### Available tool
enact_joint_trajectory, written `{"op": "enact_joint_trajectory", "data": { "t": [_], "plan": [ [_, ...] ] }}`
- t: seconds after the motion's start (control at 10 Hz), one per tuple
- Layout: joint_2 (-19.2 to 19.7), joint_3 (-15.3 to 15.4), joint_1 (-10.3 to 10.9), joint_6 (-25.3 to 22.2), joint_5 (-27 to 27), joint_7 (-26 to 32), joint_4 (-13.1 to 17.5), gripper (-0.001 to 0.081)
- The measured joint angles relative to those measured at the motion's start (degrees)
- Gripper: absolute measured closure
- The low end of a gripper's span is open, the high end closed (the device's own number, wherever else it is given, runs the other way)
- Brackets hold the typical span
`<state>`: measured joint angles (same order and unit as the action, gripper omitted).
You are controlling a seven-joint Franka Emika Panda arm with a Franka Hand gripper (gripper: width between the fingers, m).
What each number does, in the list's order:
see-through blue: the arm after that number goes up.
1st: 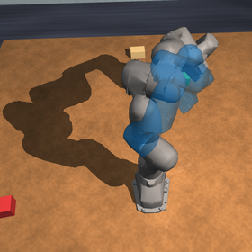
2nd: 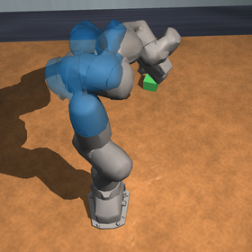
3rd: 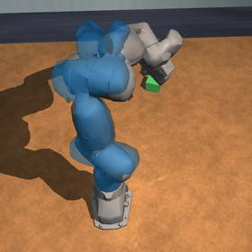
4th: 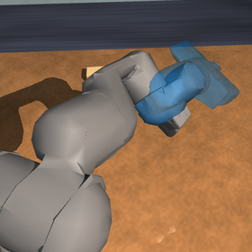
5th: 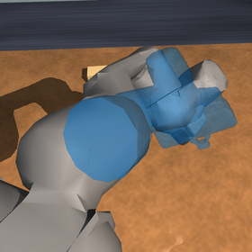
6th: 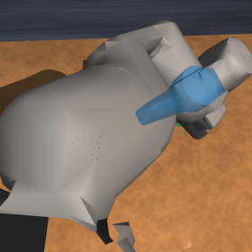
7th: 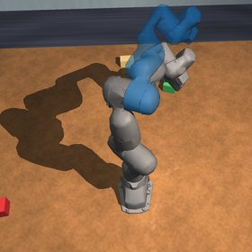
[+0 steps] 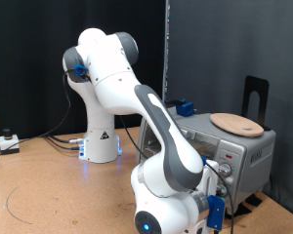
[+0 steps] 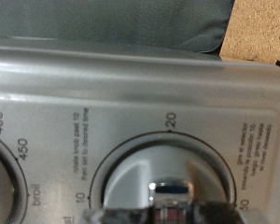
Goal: Make a piece of toast with the oven
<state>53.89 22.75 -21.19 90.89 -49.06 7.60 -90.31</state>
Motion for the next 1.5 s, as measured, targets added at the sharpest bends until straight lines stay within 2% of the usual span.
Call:
{"op": "enact_joint_trajectory", "data": {
  "t": [0.3, 0.5, 0.7, 1.1, 1.2, 1.5],
  "plan": [
    [-0.09, -0.02, -0.01, 0.32, 0.01, 0.6, -0.13, 0.0717],
    [-1.58, 0.18, -0.14, 2.72, 0.11, 8.2, -1.83, 0.0717],
    [-4.83, 0.54, -0.32, 7.06, -0.16, 17.52, -5.54, 0.0717],
    [-7.54, 0.75, -1.04, 11.18, -3.44, 27.67, -9.86, 0.0717],
    [-7.82, 0.85, -1.24, 11.73, -4.2, 29.37, -10.54, 0.0717],
    [-7.91, 0.85, -1.33, 11.92, -4.64, 29.65, -10.82, 0.0717]
  ]
}}
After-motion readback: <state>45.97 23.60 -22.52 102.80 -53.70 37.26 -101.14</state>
